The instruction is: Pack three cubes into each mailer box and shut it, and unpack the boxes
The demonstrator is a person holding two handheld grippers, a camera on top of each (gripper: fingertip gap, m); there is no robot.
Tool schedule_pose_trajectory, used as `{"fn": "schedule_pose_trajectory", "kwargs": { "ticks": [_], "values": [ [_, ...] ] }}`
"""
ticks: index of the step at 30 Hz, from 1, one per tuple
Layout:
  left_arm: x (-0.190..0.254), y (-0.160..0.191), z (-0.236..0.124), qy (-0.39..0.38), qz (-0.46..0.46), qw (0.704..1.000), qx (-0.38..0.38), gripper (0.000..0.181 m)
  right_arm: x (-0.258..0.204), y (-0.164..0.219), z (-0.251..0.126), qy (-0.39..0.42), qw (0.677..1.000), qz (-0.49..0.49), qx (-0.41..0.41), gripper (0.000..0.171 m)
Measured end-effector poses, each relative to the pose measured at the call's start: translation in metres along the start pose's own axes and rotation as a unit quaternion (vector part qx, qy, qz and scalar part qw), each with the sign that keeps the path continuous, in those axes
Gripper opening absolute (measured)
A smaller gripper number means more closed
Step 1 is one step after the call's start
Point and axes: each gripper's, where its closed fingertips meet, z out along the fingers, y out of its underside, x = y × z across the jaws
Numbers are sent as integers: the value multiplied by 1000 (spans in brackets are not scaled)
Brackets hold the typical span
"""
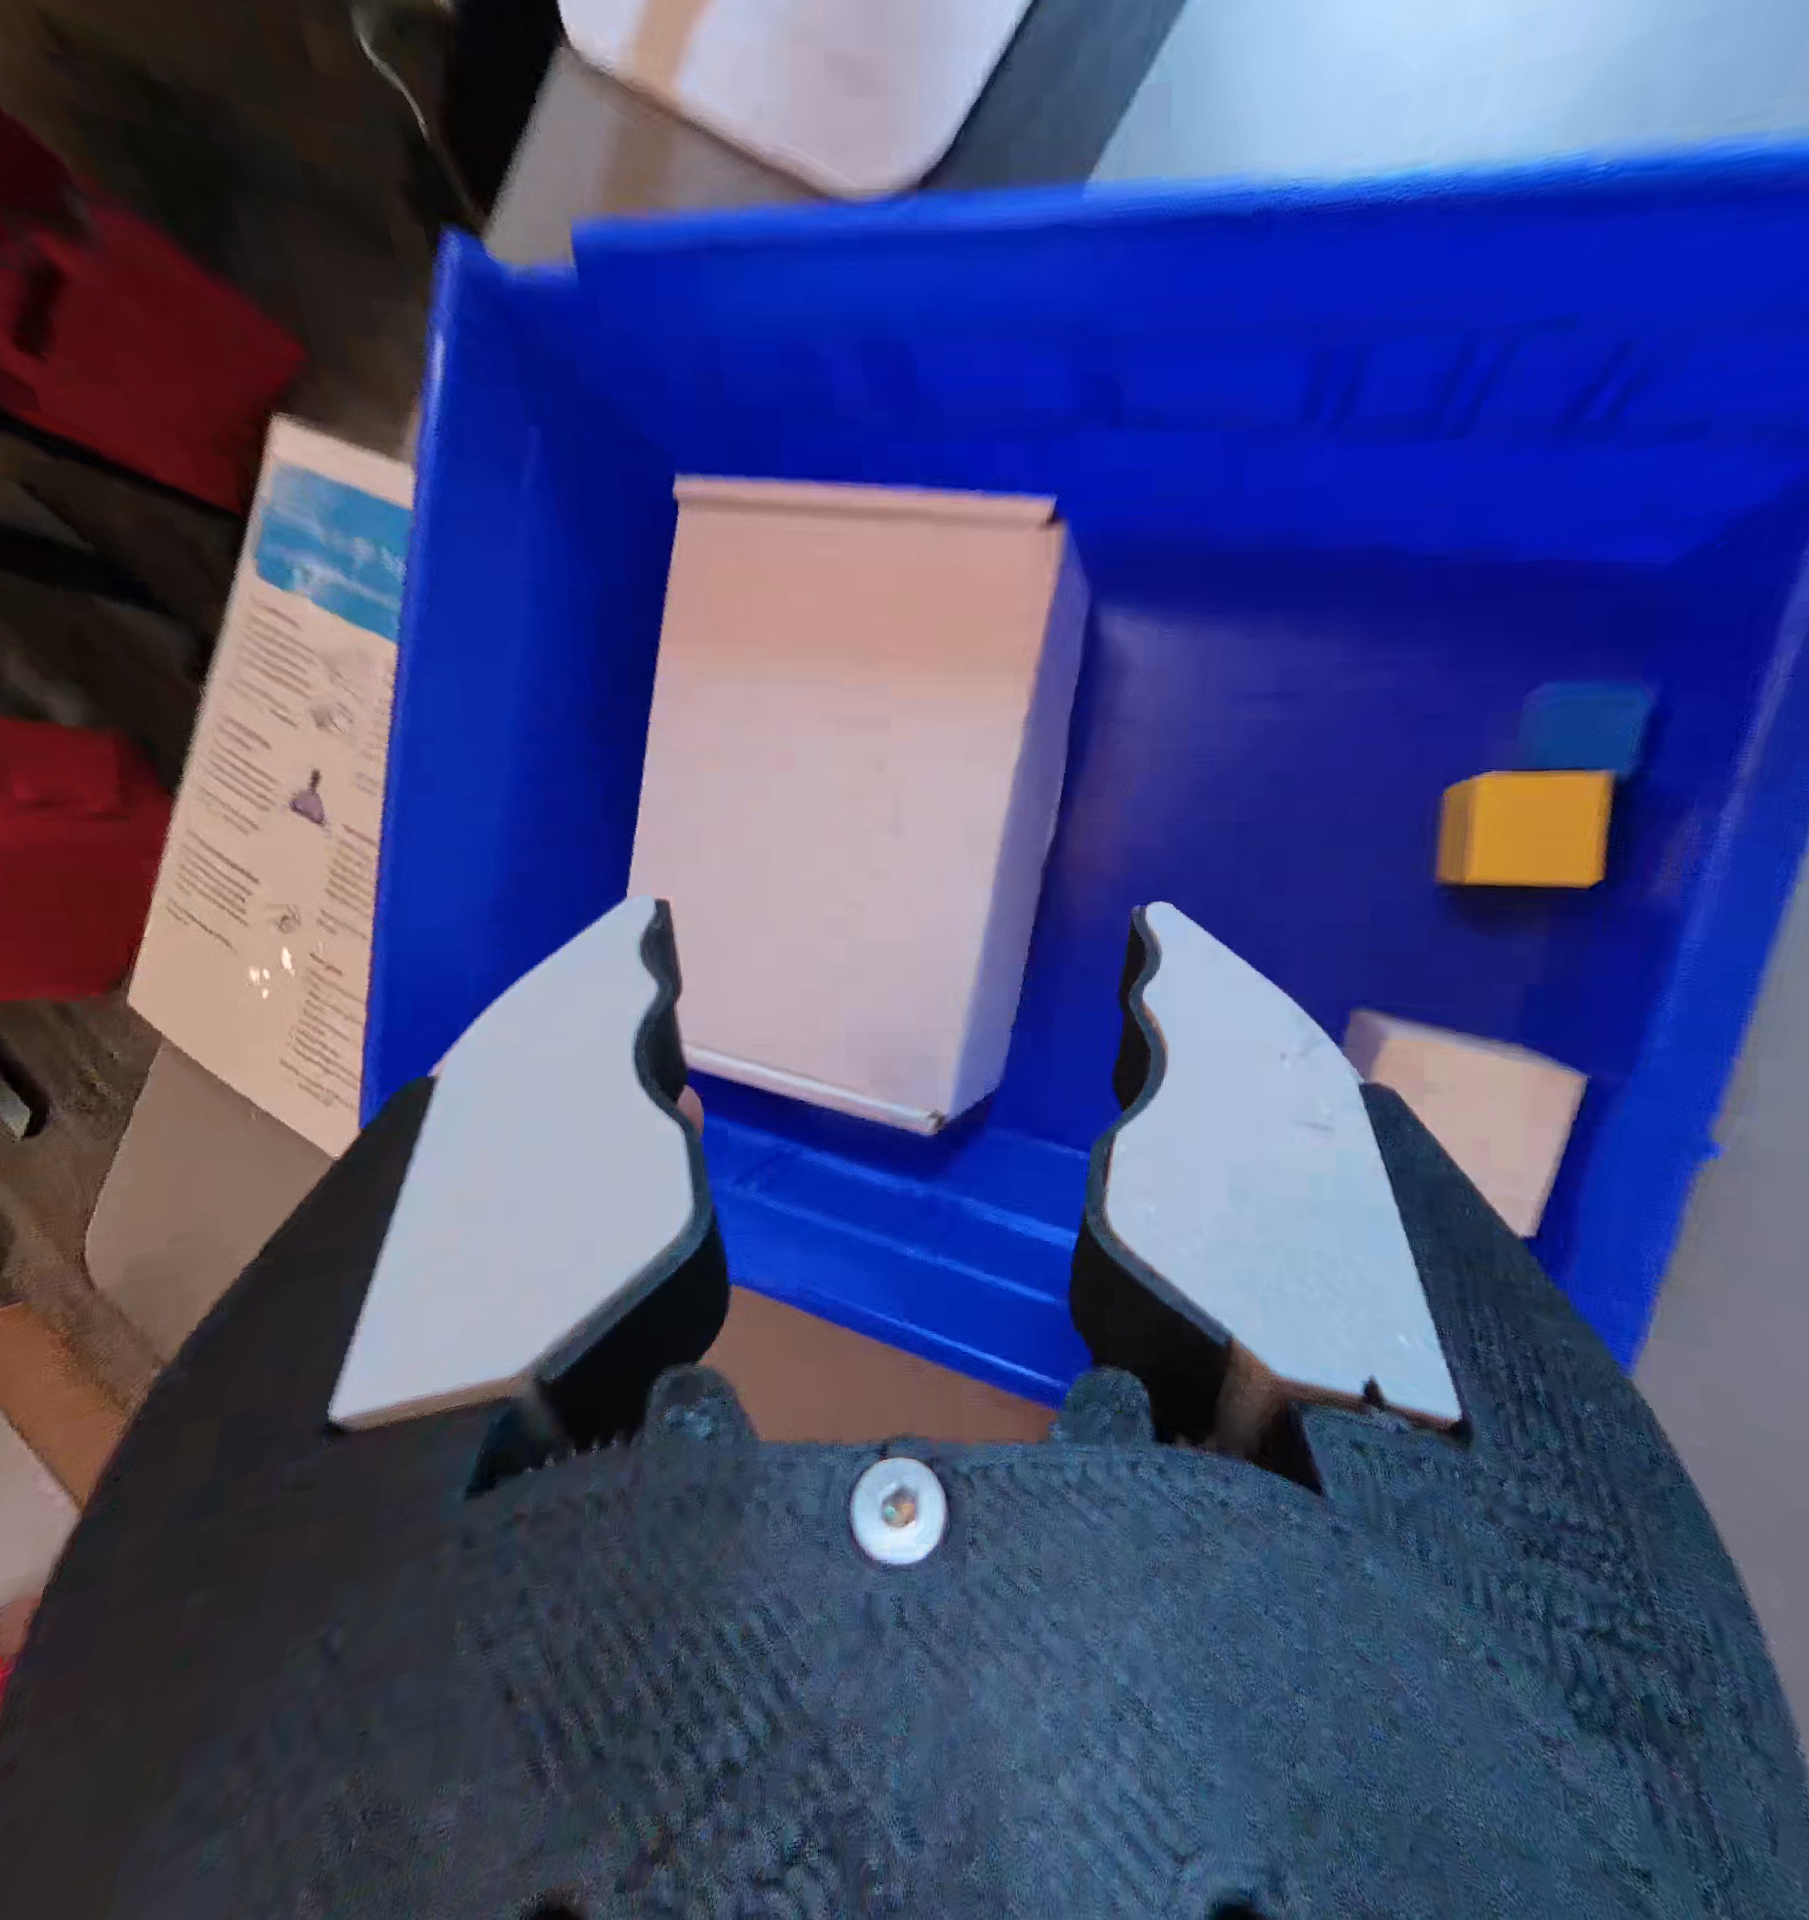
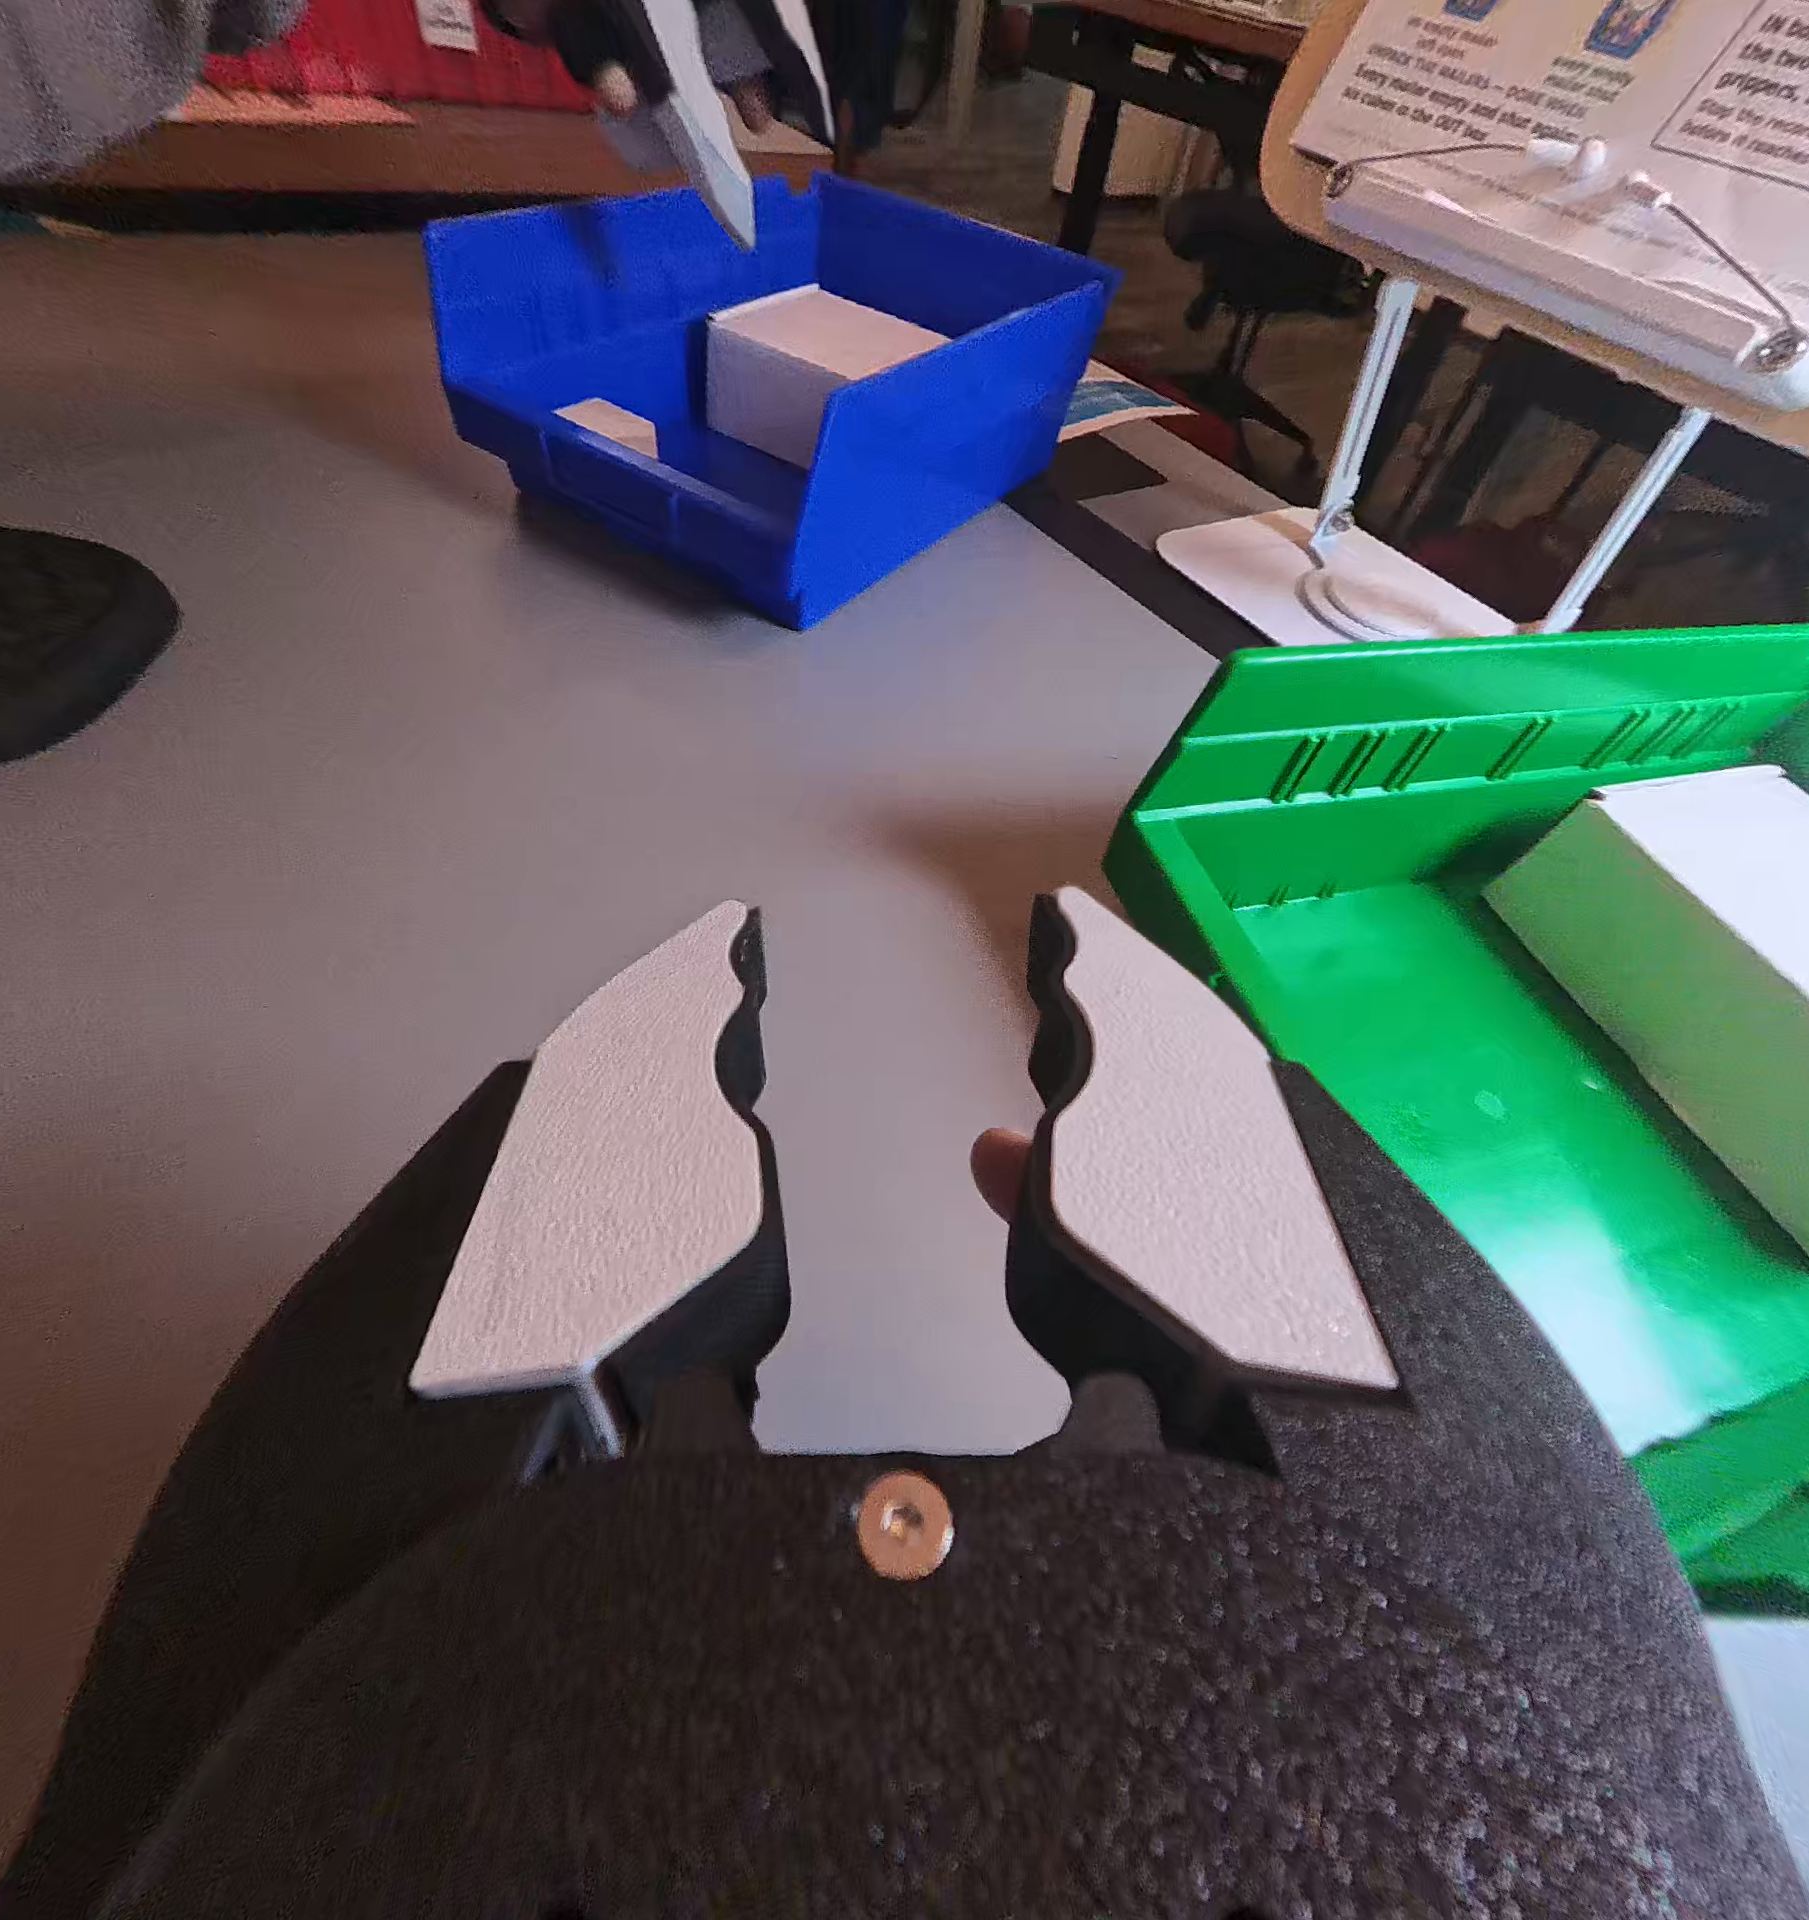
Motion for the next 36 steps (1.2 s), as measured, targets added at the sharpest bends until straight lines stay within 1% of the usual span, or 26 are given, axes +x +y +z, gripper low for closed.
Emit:
{"fn": "schedule_pose_trajectory", "kwargs": {
  "ticks": [2,4,6,9,12,13,15,17,20,25,30,33,36],
  "values": [
    [-12,11,17,20,13,998,-52,85,-5,0,5,-22,1000,11,14,49],
    [-12,21,32,65,15,992,-105,98,-7,0,9,-26,999,1,23,51],
    [-16,29,45,88,21,984,-151,107,-8,4,12,-28,999,-9,19,52],
    [-25,37,61,104,27,974,-199,122,-5,10,13,-29,999,3,21,52],
    [-25,47,71,131,28,961,-241,131,1,15,12,-28,999,24,26,52],
    [-25,50,75,135,30,958,-251,133,2,16,12,-29,999,31,27,52],
    [-20,55,85,148,41,952,-265,128,4,16,12,-27,998,39,31,51],
    [-16,57,94,152,57,951,-262,133,5,15,12,-26,998,40,36,50],
    [-13,52,94,145,68,958,-239,133,4,14,12,-29,998,38,38,50],
    [-10,38,71,124,92,966,-206,131,2,13,10,-29,998,36,41,49],
    [-4,8,19,114,98,976,-156,131,-4,8,7,-26,999,13,44,49],
    [20,-16,-17,134,103,980,-108,131,-9,4,6,-13,998,-26,47,49],
    [66,-41,-48,182,117,974,-59,131,-17,-5,6,6,995,-78,60,52]
  ]
}}
